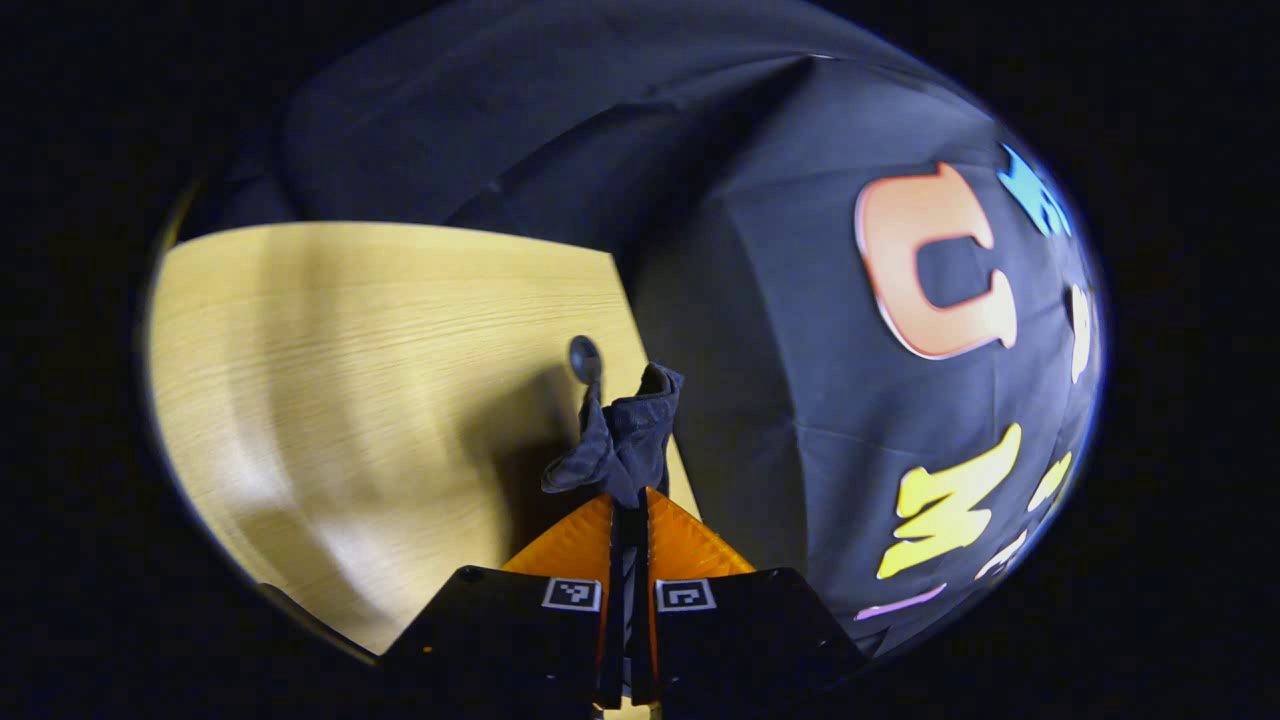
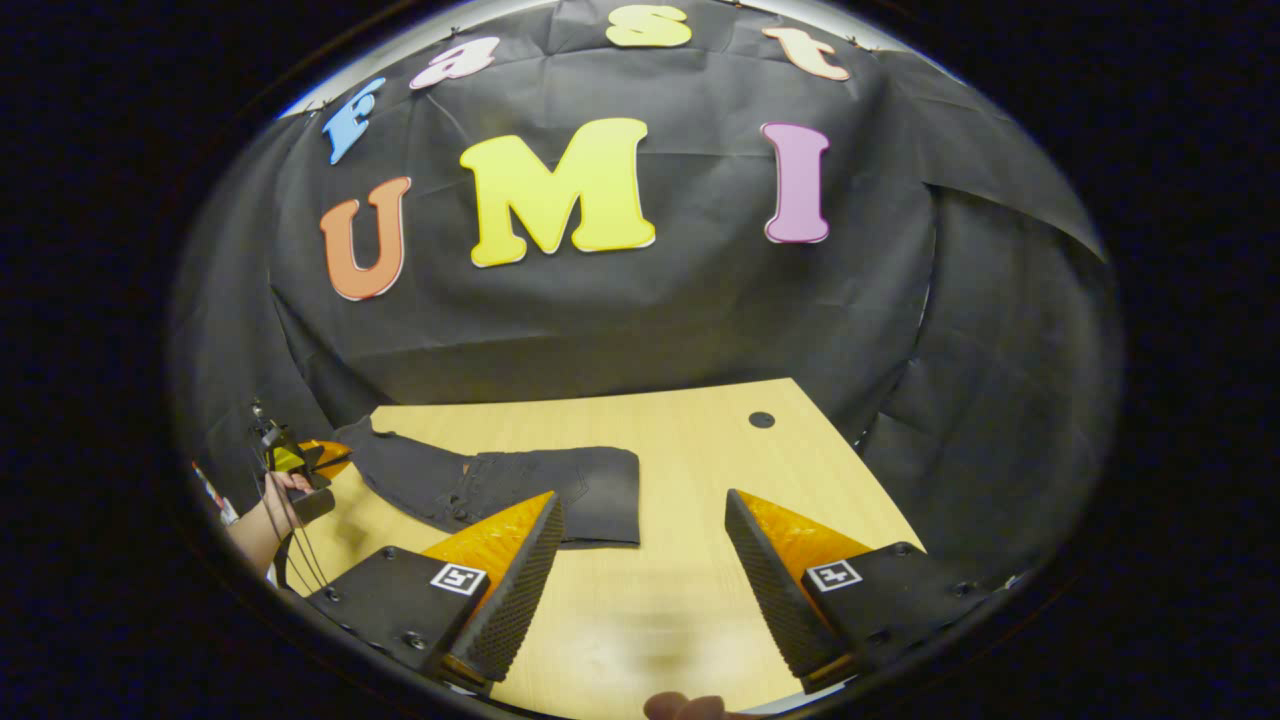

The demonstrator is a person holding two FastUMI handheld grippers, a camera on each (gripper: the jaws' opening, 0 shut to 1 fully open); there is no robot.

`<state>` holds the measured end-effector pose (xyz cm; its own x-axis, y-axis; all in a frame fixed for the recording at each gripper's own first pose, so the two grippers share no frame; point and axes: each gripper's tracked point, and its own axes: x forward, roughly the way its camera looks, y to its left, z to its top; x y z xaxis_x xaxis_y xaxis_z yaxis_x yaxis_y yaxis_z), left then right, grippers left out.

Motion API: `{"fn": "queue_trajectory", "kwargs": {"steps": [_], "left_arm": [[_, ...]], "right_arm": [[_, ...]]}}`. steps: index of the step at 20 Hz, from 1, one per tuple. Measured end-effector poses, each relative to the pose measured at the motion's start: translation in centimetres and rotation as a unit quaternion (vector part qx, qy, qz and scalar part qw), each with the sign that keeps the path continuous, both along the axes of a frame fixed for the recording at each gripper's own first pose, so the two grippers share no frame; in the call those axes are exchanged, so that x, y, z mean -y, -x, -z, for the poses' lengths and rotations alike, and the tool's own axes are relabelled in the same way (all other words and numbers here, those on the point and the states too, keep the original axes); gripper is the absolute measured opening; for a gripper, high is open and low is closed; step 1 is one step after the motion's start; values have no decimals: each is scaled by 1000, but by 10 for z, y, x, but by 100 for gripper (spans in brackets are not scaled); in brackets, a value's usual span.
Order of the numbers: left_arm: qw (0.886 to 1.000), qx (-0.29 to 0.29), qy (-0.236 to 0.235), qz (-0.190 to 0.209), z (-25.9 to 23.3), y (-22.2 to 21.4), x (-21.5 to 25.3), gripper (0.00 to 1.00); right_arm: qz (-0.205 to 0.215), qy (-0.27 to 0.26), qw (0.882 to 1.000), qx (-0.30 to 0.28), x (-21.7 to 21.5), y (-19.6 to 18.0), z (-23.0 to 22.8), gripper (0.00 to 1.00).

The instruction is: Grasp the waist and the cuffs of the jeans and fold them to make the two legs overlap; first hold the waist and fold one-third of the jeans toward the cuffs, then hold the cuffs and fold the remaining one-third in the same direction to finish folding.

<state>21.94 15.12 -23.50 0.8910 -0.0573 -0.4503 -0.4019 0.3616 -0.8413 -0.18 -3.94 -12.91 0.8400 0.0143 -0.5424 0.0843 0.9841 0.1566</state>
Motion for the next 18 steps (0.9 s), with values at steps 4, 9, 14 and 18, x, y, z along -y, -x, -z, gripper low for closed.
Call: {"fn": "queue_trajectory", "kwargs": {"steps": [4,9,14,18], "left_arm": [[996,37,-69,46,-57,1,42,6],[977,62,-171,110,-103,-2,122,6],[941,70,-294,155,-104,-13,216,6],[903,72,-379,189,-76,-13,294,6]], "right_arm": [[34,7,999,20,21,35,-17,100],[70,9,997,26,61,74,-20,100],[118,-17,992,26,130,93,-12,100],[148,-13,989,4,192,113,11,99]]}}
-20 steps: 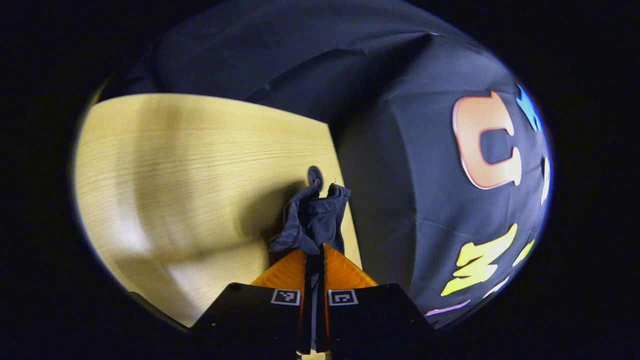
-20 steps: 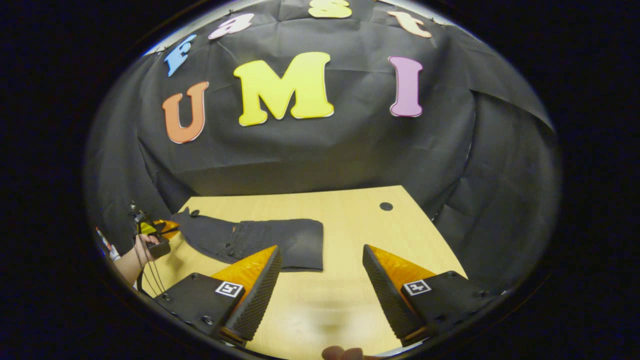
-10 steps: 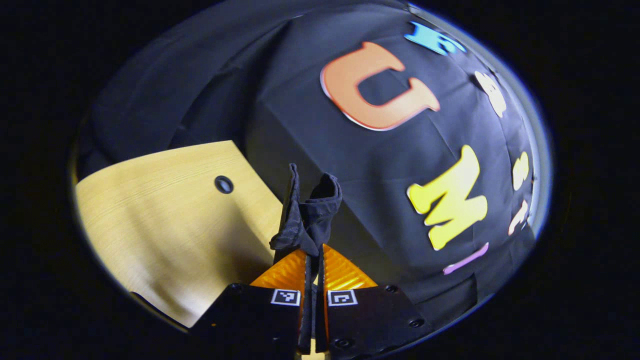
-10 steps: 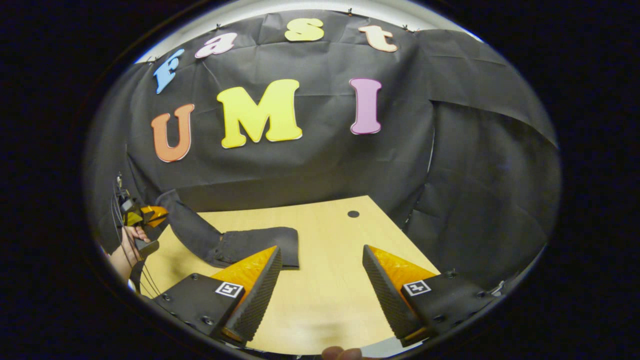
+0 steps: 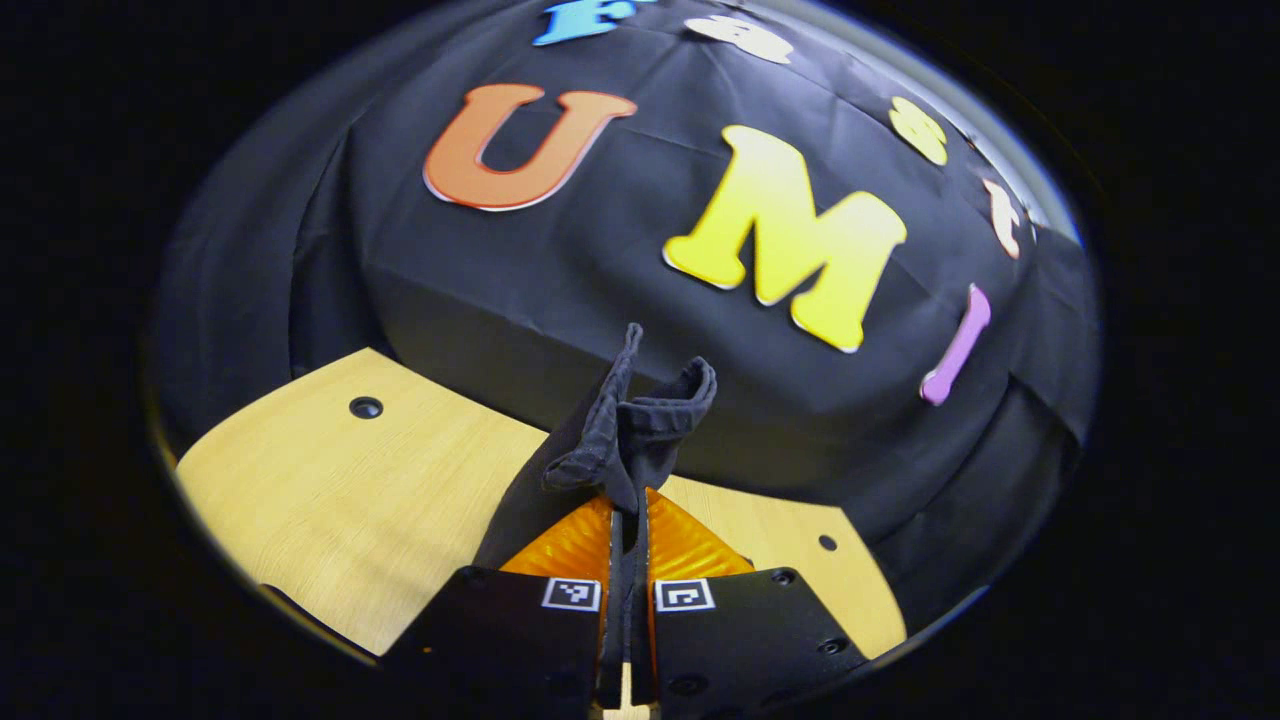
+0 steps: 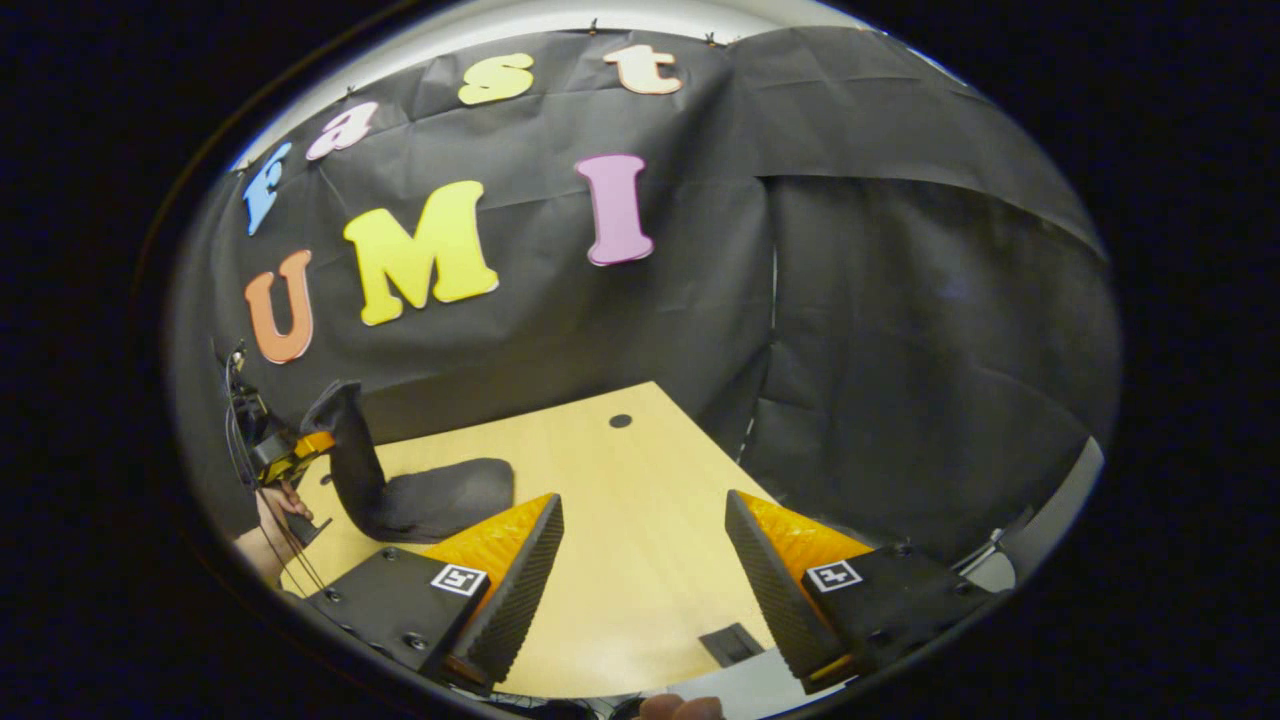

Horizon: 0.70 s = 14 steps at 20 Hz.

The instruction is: Grasp the waist and the cuffs of the jeans and fold them to make the two legs overlap; first hold the waist and fold one-third of the jeans toward the cuffs, then hold the cuffs and fold the remaining one-third in the same direction to finish folding.

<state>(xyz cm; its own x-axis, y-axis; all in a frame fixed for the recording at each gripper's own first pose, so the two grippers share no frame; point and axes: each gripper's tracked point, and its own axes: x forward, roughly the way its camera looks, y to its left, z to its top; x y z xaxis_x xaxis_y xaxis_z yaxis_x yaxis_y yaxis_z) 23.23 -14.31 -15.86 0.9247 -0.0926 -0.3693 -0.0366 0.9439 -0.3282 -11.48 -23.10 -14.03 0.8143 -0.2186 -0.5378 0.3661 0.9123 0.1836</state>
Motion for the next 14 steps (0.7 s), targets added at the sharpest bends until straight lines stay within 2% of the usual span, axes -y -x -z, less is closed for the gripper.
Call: {"fn": "queue_trajectory", "kwargs": {"steps": [1,3,5,6,11,12,13,14], "left_arm": [[1000,0,-25,11,12,-1,16,6],[996,-5,-81,26,47,-9,49,6],[990,-4,-134,37,82,-13,70,7],[987,-8,-155,43,102,-12,73,7],[973,-55,-217,60,159,-9,81,9],[970,-64,-226,63,166,-7,85,11],[967,-68,-236,62,170,-6,86,13],[965,-68,-248,59,171,-6,86,16]], "right_arm": [[5,-2,1000,-8,11,5,5,95],[10,-3,1000,-22,34,11,17,95],[12,-1,999,-33,50,12,28,100],[10,-1,999,-40,56,12,35,96],[-10,-20,998,-52,49,-3,54,96],[-18,-17,998,-52,46,-8,56,100],[-27,-13,998,-50,44,-11,57,96],[-33,-10,998,-49,44,-14,56,96]]}}
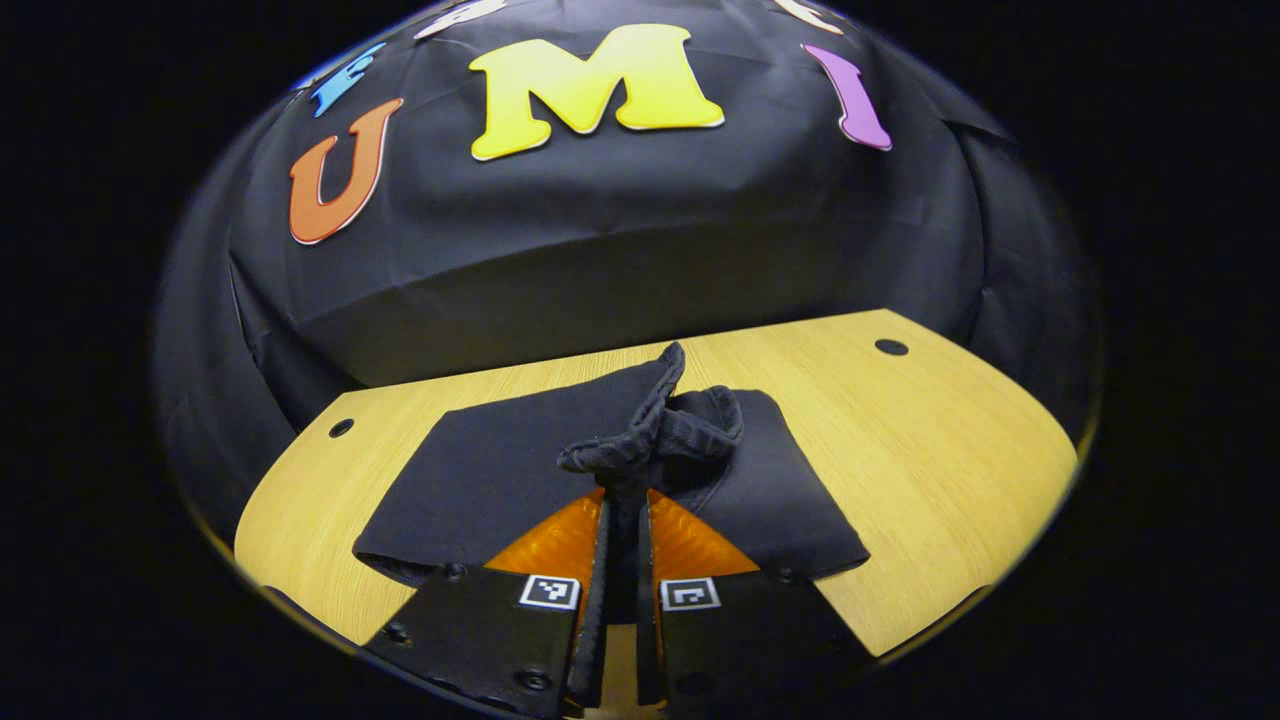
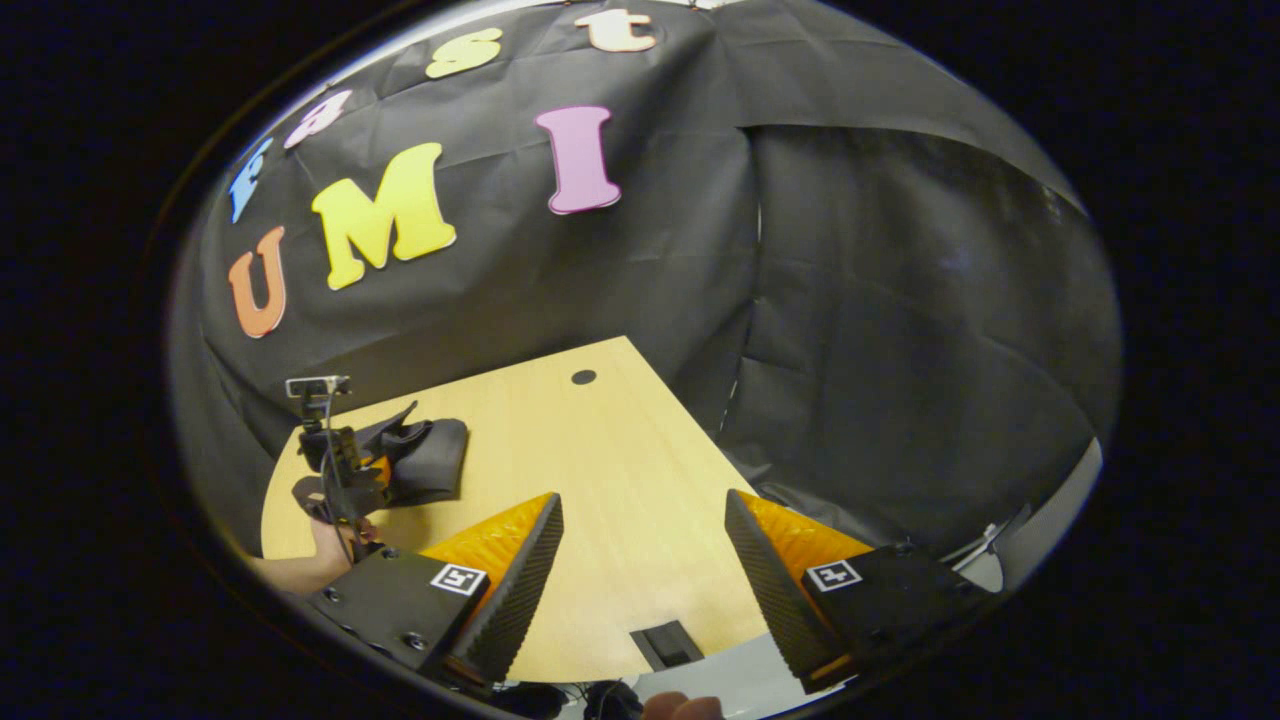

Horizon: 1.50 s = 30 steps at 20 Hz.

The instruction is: Grasp the waist and the cuffs of the jeans and fold them to make the two legs overlap; first hold the waist and fold one-third of the jeans toward the cuffs, then hold the cuffs and fold the remaining one-third in the same direction to finish folding.

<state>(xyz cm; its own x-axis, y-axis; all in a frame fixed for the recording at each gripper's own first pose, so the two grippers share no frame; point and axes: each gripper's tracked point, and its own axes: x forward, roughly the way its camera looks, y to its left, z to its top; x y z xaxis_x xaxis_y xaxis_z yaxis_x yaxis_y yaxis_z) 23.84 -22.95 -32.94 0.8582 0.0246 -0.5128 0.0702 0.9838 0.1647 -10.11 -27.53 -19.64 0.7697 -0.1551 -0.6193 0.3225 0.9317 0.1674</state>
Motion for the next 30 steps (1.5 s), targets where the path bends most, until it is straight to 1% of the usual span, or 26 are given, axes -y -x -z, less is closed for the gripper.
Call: {"fn": "queue_trajectory", "kwargs": {"steps": [1,3,5,7,8,9,11,12,13,14,15,16,17,19,21,23,24,25,26,27,28,30], "left_arm": [[1000,3,-6,-3,-1,-1,0,18],[1000,0,-8,-8,-1,2,1,18],[1000,-18,13,9,3,5,13,19],[1000,-19,4,16,-1,12,20,97],[999,-20,8,25,-5,15,25,97],[999,-16,9,30,-10,15,30,97],[999,-12,20,41,-19,20,41,97],[998,-15,42,51,-23,24,50,97],[994,-20,72,73,-28,29,64,98],[991,-26,96,95,-34,34,76,98],[988,-39,108,105,-38,42,78,98],[985,-50,124,108,-43,49,76,100],[982,-51,144,109,-55,54,74,100],[981,-28,161,102,-86,59,58,100],[979,-11,177,103,-120,67,42,100],[979,27,185,83,-165,66,14,99],[976,52,196,73,-194,65,-3,99],[975,79,199,59,-222,61,-23,98],[974,108,193,42,-250,58,-46,98],[974,138,177,24,-278,55,-73,98],[973,168,156,7,-303,57,-98,98],[966,222,132,-11,-350,61,-130,98]], "right_arm": [[-4,0,1000,1,0,-2,0,96],[-8,-7,1000,4,0,-6,0,96],[-8,-18,1000,8,-3,-9,1,96],[-10,-24,1000,15,-5,-11,-3,96],[-12,-24,999,21,-6,-12,-7,96],[-14,-22,999,28,-6,-13,-13,100],[-19,-21,999,39,-10,-16,-21,96],[-25,-23,998,45,-14,-18,-26,96],[-33,-23,998,52,-20,-21,-32,100],[-42,-23,997,60,-29,-27,-38,100],[-54,-25,996,70,-39,-34,-47,100],[-67,-27,994,85,-52,-43,-60,100],[-81,-24,991,102,-63,-53,-74,100],[-113,-15,984,135,-91,-74,-101,100],[-142,-18,976,165,-125,-92,-128,100],[-167,-14,966,196,-157,-111,-154,100],[-176,-11,961,213,-173,-119,-168,100],[-184,-9,956,230,-190,-125,-181,96],[-192,-9,950,245,-208,-130,-193,96],[-198,-6,946,258,-226,-134,-202,96],[-200,0,943,268,-241,-135,-209,100],[-210,9,935,285,-273,-136,-223,95]]}}
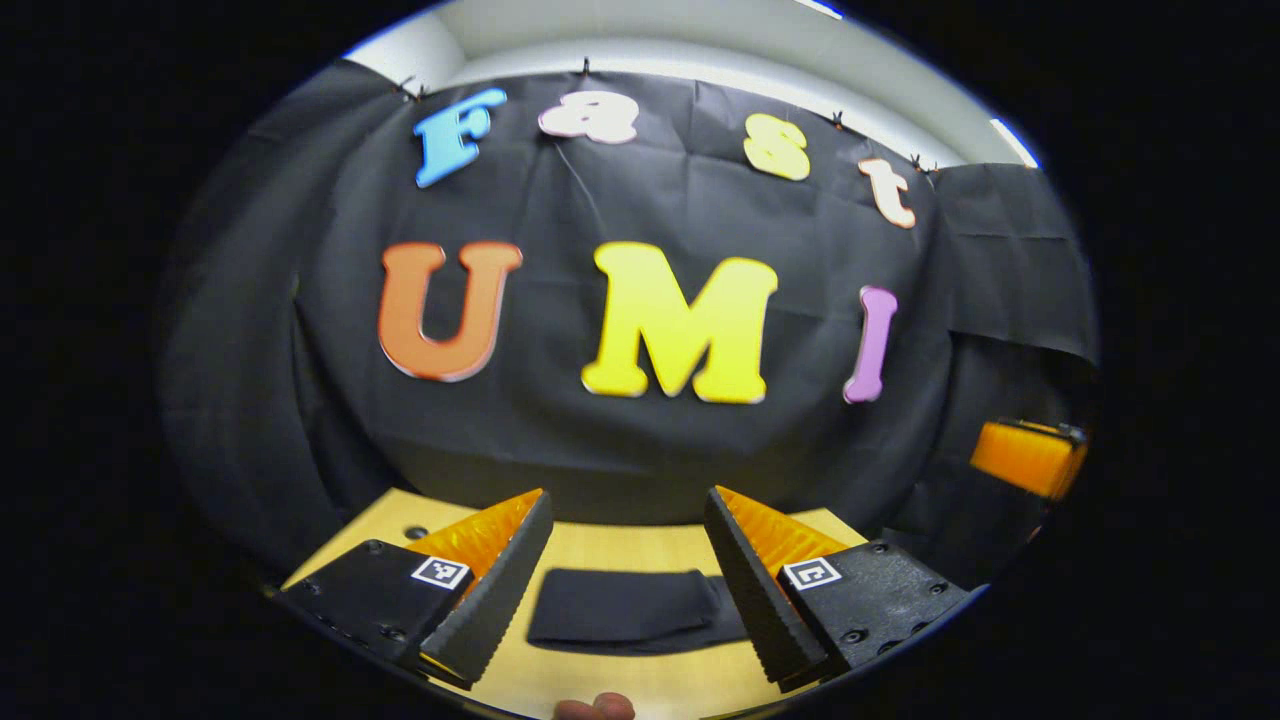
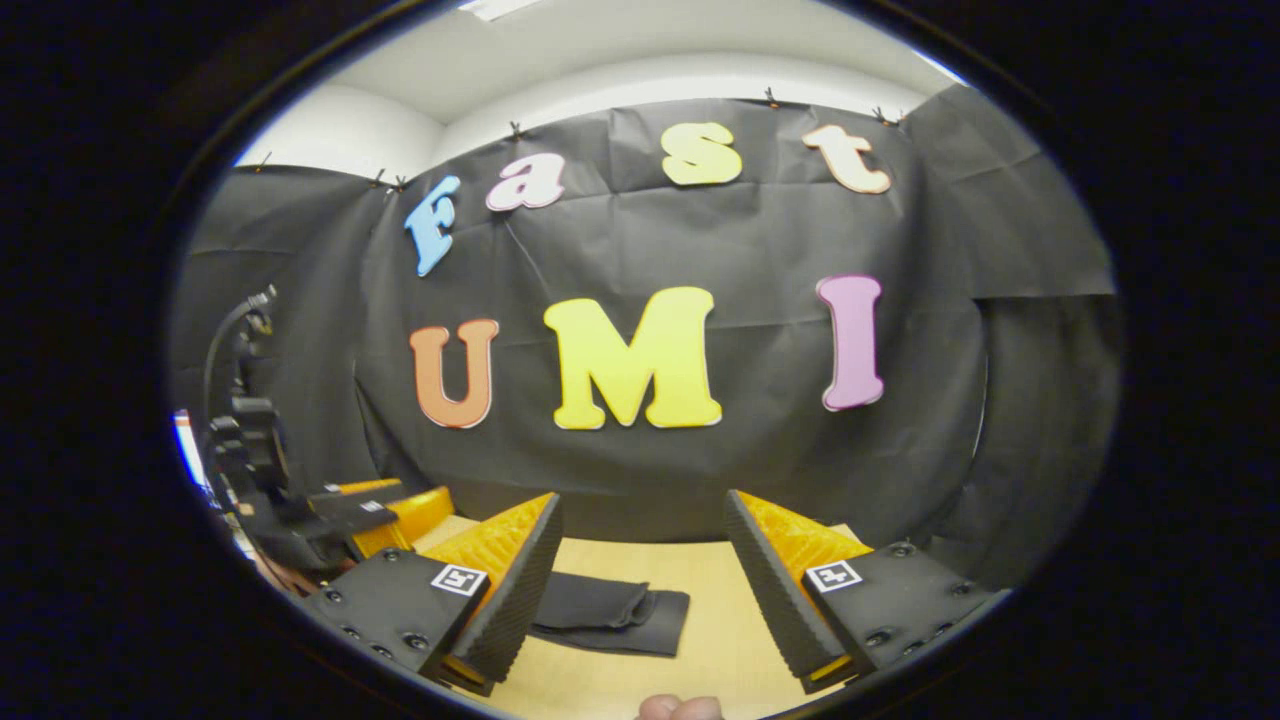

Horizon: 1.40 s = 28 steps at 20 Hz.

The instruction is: Grasp the waist and the cuffs of the jeans and fold them to make the two legs overlap; first hold the waist and fold one-third of the jeans toward the cuffs, then hold the cuffs and fold the remaining one-third in the same direction to finish folding.

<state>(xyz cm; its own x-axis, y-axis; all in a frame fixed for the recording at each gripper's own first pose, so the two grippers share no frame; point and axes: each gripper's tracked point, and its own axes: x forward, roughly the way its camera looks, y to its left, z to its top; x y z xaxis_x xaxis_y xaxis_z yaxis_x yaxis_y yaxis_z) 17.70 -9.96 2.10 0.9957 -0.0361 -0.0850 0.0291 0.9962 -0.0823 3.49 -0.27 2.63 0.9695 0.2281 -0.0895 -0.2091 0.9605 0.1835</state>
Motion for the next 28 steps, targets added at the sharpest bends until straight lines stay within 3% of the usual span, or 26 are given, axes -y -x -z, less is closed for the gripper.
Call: {"fn": "queue_trajectory", "kwargs": {"steps": [4,5,8,10,20,23,24,25,28], "left_arm": [[998,41,-29,-45,-58,24,-39,98],[997,49,-34,-53,-65,28,-42,98],[996,48,-32,-66,-59,34,-54,98],[996,42,-28,-78,-56,41,-60,98],[998,18,-16,-54,-46,46,-51,98],[998,19,-18,-56,-48,44,-51,98],[998,21,-18,-56,-48,44,-52,88],[998,22,-19,-57,-48,43,-52,98],[997,21,-22,-64,-49,45,-57,98]], "right_arm": [[-12,5,1000,26,-47,7,-23,100],[-12,1,1000,28,-56,9,-25,96],[14,-1,999,29,-64,16,-23,100],[35,5,999,37,-64,22,-20,95],[42,4,999,18,-72,29,3,95],[41,4,999,23,-74,28,1,99],[39,5,999,25,-75,28,1,99],[37,6,999,28,-76,27,-1,99],[29,3,999,28,-87,19,-2,99]]}}
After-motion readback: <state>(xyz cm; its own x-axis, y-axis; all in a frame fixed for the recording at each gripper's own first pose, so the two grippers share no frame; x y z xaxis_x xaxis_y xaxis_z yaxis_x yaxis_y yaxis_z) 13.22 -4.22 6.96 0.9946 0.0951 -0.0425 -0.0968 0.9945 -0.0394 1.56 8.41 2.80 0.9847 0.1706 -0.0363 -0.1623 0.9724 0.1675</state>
